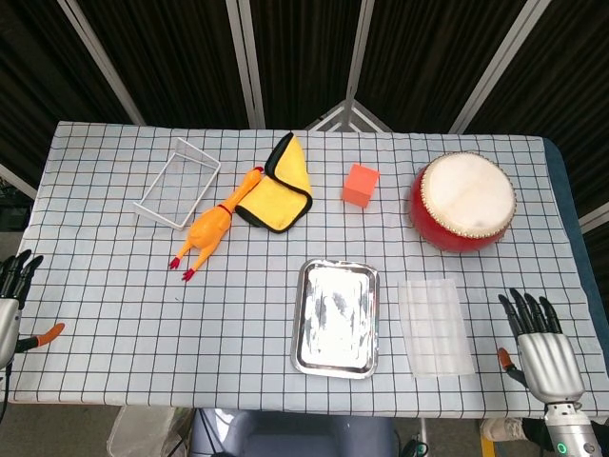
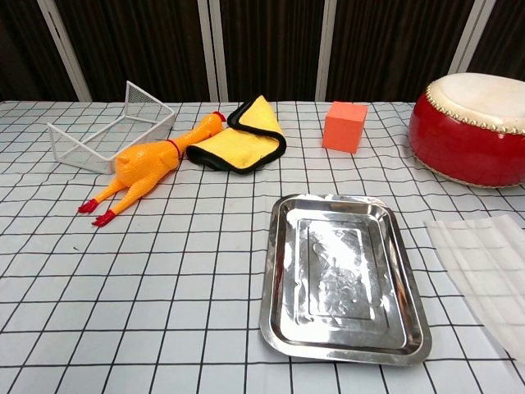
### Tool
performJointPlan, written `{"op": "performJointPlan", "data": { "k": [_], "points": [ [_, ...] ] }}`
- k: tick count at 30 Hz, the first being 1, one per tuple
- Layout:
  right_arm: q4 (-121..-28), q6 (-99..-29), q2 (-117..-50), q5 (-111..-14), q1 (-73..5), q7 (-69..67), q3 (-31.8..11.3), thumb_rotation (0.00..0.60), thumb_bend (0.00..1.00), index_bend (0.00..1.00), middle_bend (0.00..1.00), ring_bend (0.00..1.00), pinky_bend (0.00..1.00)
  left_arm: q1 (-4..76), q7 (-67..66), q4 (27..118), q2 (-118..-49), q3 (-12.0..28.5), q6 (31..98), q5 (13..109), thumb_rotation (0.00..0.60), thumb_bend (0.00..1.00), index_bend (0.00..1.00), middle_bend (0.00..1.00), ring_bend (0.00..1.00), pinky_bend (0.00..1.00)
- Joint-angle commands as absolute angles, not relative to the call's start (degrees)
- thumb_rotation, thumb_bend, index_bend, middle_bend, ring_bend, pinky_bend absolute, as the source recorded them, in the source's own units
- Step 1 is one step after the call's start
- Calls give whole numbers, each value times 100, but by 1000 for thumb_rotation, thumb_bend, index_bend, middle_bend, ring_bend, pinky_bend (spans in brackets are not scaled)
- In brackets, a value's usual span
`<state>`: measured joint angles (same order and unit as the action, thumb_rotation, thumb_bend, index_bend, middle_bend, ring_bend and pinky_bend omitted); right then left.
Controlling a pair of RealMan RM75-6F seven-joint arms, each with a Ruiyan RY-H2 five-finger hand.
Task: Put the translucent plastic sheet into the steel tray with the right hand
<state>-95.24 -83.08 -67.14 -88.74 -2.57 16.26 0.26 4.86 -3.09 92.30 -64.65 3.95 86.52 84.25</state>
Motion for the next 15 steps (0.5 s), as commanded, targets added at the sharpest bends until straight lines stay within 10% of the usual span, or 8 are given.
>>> {"op": "performJointPlan", "data": {
  "k": [1,15],
  "points": [
    [-9484,-8122,-7005,-8927,-294,2268,169,600,416,0,0,0,0,485,-297,9230,-6461,395,8662,8435,600,0,0,0,0,0],
    [-9044,-7686,-7700,-8455,-132,3771,497,600,414,0,0,0,0,498,-185,9243,-6423,402,8689,8498,600,0,0,0,0,0]
  ]
}}
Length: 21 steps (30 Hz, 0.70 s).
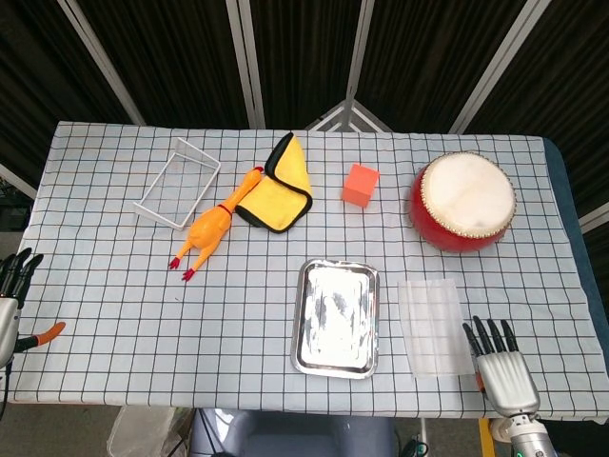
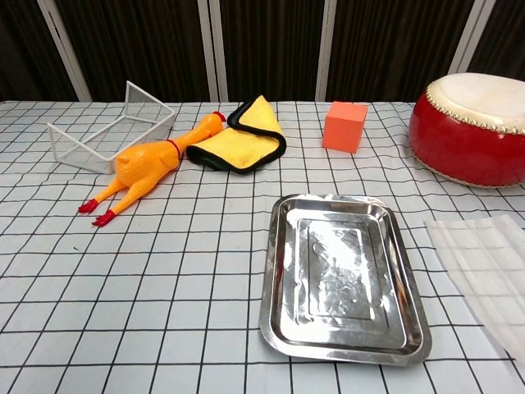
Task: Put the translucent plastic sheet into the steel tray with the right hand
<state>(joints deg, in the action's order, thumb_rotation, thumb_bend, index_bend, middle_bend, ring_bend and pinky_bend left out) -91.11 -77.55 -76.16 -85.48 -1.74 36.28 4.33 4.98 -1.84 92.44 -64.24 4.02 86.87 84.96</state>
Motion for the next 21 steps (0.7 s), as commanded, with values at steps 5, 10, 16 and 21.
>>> {"op": "performJointPlan", "data": {
  "k": [5,10,16,21],
  "points": [
    [-8913,-7624,-7808,-8351,-137,3889,478,600,415,0,0,0,0,497,-186,9245,-6422,397,8698,8511,600,0,0,0,0,0],
    [-8783,-7560,-7919,-8300,-169,3854,450,600,414,0,0,0,0,490,-179,9249,-6426,390,8702,8511,600,0,0,0,0,0],
    [-8474,-7517,-8124,-8387,-252,3717,418,600,414,0,0,0,0,492,-188,9258,-6427,382,8697,8520,600,0,0,0,0,0],
    [-8289,-7493,-8258,-8445,-314,3605,391,600,414,0,0,0,0,497,-182,9262,-6427,383,8674,8500,600,0,0,0,0,0]
  ]
}}
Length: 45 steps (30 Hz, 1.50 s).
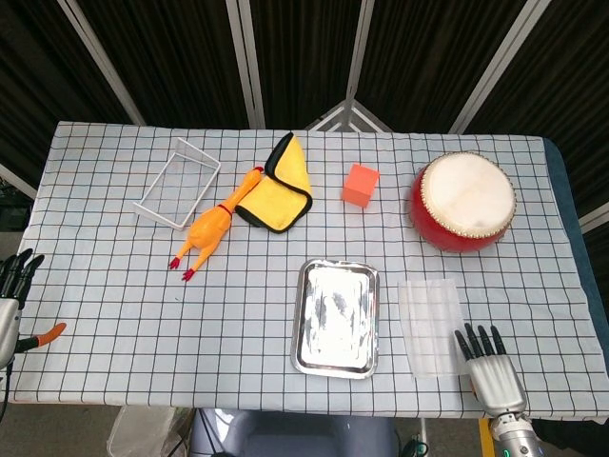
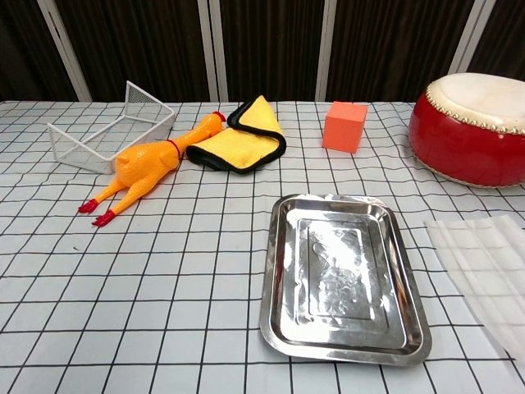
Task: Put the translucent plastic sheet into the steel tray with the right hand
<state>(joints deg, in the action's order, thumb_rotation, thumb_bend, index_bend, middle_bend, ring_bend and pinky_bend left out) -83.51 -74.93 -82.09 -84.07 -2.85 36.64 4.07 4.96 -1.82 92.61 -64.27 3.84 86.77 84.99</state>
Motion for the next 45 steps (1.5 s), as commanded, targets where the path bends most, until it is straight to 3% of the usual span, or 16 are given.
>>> {"op": "performJointPlan", "data": {
  "k": [1,12,19,25,38,45],
  "points": [
    [-8251,-7503,-8282,-8476,-330,3559,384,600,414,0,0,0,0,496,-184,9264,-6426,379,8677,8506,600,0,0,0,0,0],
    [-7990,-7462,-8429,-8539,-436,3356,331,600,414,19,0,0,0,496,-195,9281,-6422,372,8661,8494,600,0,0,0,0,0],
    [-7877,-7701,-8488,-8963,-480,2962,421,600,464,392,65,0,0,498,-199,9285,-6426,371,8657,8491,600,0,0,0,0,0],
    [-7730,-7923,-8568,-9272,-520,2524,443,600,522,561,130,0,0,496,-188,9292,-6427,375,8648,8469,600,0,0,0,0,0],
    [-7806,-8178,-8579,-9582,-598,2148,405,600,552,615,159,0,0,502,-191,9292,-6429,370,8639,8477,600,0,0,0,0,0],
    [-9162,-8375,-8227,-9721,-839,2082,24,600,553,616,160,0,0,494,-178,9282,-6421,381,8659,8467,600,0,0,0,0,0]
  ]
}}
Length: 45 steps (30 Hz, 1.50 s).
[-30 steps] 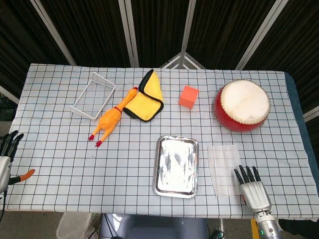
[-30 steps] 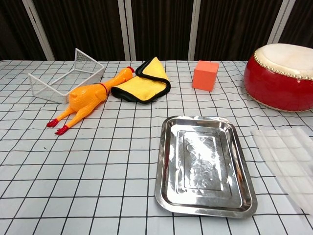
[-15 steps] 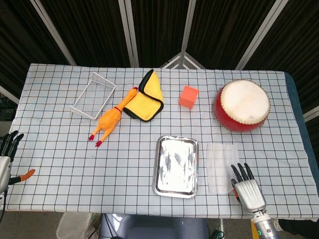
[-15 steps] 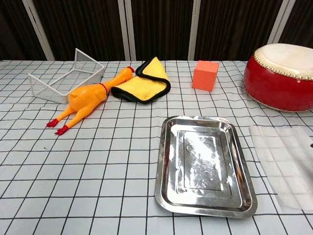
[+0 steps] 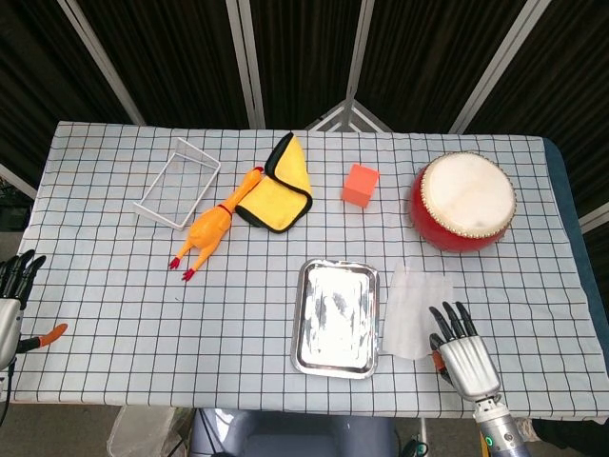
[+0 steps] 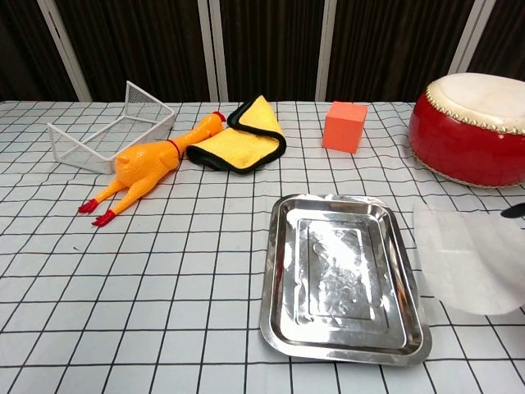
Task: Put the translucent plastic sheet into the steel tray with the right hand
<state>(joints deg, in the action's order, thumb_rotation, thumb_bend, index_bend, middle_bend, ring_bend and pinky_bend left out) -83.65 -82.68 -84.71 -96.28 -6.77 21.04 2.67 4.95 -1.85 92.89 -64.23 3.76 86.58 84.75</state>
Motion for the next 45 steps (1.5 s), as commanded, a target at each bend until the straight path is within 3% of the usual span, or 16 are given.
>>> {"op": "performJointPlan", "data": {
  "k": [1,9,16,22,28,35,45],
  "points": [
    [-9281,-8364,-8182,-9724,-863,2122,-5,600,554,616,160,0,0,495,-174,9279,-6421,383,8658,8463,600,0,0,0,0,0],
    [-10886,-8233,-7878,-9802,-1207,2529,-451,600,563,616,160,0,0,510,-145,9252,-6416,402,8628,8429,600,0,0,0,0,0],
    [-11574,-8151,-8022,-10064,-1195,2766,-205,600,564,616,160,0,0,524,-142,9246,-6403,410,8581,8384,600,0,0,0,0,0],
    [-11319,-8145,-8250,-10276,-1030,2507,262,600,564,616,160,0,0,531,-142,9234,-6403,397,8572,8407,600,0,0,0,0,0],
    [-10748,-7902,-8328,-10077,-1025,2147,439,600,565,620,160,0,0,529,-121,9231,-6400,400,8567,8391,600,0,0,0,0,0],
    [-10264,-7452,-7893,-9687,-1210,1563,449,600,564,627,160,0,0,545,-141,9232,-6390,416,8514,8325,600,0,0,0,0,0],
    [-10286,-7061,-8009,-9825,-1584,1504,309,600,565,631,160,0,0,545,-222,9263,-6405,426,8519,8290,600,0,0,0,0,0]
  ]
}}
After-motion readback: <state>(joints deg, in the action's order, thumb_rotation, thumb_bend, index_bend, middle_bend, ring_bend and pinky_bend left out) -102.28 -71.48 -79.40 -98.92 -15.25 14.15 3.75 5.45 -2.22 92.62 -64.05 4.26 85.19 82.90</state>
